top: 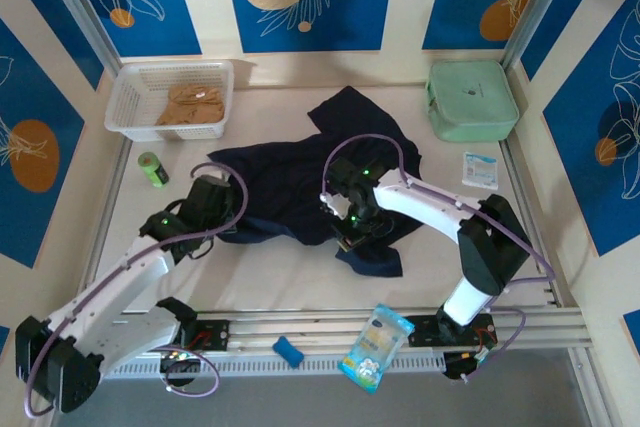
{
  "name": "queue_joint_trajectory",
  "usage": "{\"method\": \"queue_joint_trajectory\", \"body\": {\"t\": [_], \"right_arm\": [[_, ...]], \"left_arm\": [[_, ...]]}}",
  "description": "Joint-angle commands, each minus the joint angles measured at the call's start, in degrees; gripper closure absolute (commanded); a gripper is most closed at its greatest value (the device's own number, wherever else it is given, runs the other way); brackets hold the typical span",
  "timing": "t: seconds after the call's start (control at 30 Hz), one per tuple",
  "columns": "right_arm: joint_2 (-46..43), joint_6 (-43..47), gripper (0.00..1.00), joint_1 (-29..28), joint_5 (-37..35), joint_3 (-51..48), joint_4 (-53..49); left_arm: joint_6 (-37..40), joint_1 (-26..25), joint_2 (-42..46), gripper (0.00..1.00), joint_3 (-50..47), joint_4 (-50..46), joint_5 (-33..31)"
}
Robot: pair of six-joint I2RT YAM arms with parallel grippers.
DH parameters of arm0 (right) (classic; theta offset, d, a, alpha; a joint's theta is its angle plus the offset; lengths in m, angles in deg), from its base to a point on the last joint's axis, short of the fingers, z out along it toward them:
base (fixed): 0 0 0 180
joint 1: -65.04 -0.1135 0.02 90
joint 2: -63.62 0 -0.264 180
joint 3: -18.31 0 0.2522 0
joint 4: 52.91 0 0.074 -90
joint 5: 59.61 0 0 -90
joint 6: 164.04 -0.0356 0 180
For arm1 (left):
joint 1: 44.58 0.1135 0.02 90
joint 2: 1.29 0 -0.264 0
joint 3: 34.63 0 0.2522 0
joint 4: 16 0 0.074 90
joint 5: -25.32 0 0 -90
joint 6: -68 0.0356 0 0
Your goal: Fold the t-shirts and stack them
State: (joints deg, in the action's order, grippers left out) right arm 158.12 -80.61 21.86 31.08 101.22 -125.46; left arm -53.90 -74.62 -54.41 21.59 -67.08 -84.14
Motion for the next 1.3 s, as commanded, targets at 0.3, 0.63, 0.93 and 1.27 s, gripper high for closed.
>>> {"method": "queue_joint_trajectory", "body": {"t": [0.3,0.63,0.93,1.27], "right_arm": [[-0.5,-4.0,0.49,9.64,3.12,2.69,3.21],[5.61,-12.53,0.63,30.4,1.7,12.02,12.38],[24.3,-18.09,0.67,37.17,-3.24,22.86,14.5],[24.24,-27.71,0.67,40.98,-4.54,13.48,19.26]], "left_arm": [[-17.75,-3.51,0.16,0.32,-2.86,-6.1,0.62],[-10.34,-3.99,-18.84,0.43,7.27,3.22,-5.07],[-6.15,1.45,-37.66,0.65,12.86,16.42,1.57],[-11.02,2.57,-40.71,0.66,6.06,19.46,-0.51]]}}
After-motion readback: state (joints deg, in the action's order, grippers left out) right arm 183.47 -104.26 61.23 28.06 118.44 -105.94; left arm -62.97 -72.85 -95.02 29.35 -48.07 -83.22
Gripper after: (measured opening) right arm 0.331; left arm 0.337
